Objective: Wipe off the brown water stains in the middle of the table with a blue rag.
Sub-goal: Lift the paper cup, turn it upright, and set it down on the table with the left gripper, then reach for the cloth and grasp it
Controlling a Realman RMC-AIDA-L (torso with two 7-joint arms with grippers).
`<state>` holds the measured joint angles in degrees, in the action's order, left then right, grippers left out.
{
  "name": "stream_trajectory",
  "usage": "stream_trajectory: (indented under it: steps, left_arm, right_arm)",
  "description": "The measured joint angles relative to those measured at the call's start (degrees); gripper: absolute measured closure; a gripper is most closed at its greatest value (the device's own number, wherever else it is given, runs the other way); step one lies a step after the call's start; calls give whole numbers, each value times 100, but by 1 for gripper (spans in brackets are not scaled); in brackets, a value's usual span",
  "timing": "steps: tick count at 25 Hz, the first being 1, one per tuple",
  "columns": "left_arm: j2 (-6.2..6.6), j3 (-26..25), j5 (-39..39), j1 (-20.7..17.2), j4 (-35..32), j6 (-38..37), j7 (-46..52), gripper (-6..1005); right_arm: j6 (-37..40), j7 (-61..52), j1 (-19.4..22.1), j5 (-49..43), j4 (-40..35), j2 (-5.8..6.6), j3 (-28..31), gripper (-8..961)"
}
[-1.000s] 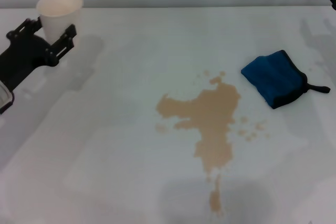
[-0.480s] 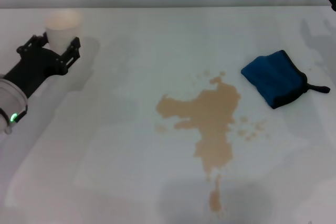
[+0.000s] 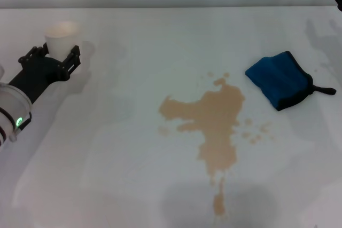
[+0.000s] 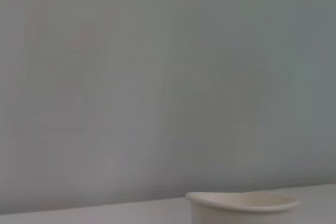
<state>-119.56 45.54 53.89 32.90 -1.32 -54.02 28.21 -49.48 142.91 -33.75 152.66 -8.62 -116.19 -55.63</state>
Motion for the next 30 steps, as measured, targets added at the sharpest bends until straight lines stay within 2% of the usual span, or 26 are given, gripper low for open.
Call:
stream_trajectory:
  steps: [10, 16, 24, 30]
  left_arm:
    - [-19, 7, 39, -17, 184, 231, -60, 322]
    - [-35, -7, 5, -51, 301, 105, -424, 320]
    - [-33, 2, 19, -87, 380, 34, -437, 244]
    - [-38, -19, -8, -290, 413, -430, -446, 152]
  right_arm:
    - [0, 0, -16, 7, -4, 0, 0, 257]
    - [0, 0, -1, 1, 7, 0, 0, 257]
    - [-67, -5, 9, 0, 32, 0, 0, 258]
    - [-84, -9, 9, 0, 36, 0, 0, 257]
